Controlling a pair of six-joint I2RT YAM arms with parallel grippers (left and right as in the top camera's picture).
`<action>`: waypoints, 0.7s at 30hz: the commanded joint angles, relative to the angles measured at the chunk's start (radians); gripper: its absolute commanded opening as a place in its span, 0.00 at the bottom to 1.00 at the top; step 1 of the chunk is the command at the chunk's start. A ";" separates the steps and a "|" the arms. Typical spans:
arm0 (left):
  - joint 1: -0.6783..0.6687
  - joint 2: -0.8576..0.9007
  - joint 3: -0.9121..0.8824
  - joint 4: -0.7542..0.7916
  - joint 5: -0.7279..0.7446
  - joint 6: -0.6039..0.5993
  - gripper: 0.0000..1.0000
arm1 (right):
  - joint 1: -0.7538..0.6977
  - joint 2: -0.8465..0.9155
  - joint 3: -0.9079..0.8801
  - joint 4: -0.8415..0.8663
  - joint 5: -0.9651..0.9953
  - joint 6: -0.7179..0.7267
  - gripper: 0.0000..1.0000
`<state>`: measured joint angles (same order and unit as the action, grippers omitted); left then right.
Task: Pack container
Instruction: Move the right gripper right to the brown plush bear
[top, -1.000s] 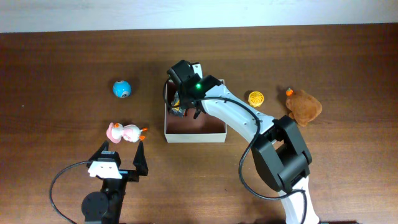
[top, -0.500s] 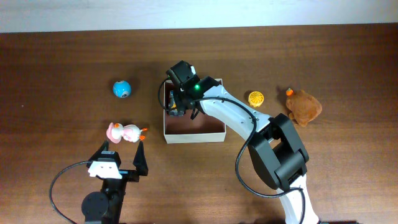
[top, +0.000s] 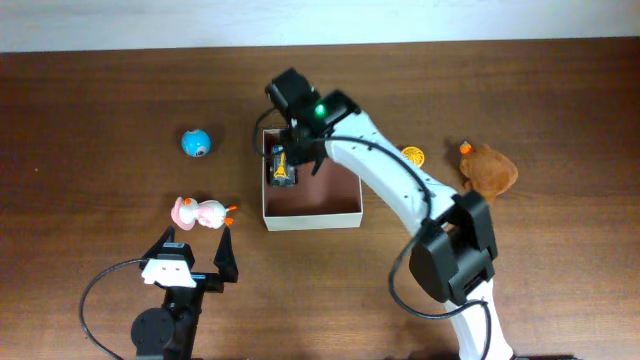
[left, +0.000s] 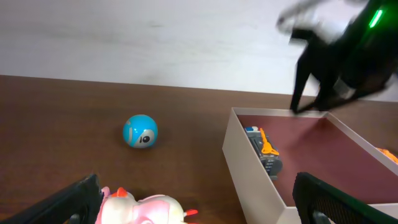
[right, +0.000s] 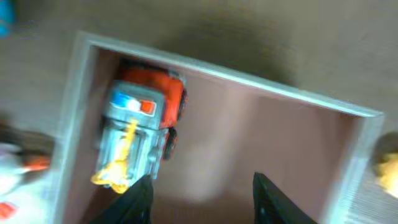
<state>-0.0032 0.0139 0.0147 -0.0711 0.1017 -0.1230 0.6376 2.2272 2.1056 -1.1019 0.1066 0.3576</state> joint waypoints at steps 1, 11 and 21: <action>0.007 -0.008 -0.006 -0.001 0.007 0.013 1.00 | -0.039 -0.029 0.199 -0.131 0.008 -0.002 0.46; 0.007 -0.008 -0.005 -0.001 0.007 0.012 0.99 | -0.357 -0.028 0.293 -0.420 -0.059 0.016 0.49; 0.007 -0.008 -0.005 -0.001 0.007 0.012 1.00 | -0.555 -0.028 0.239 -0.480 -0.110 -0.100 0.57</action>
<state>-0.0032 0.0139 0.0147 -0.0711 0.1017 -0.1230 0.1081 2.2173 2.3779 -1.5791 0.0277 0.2962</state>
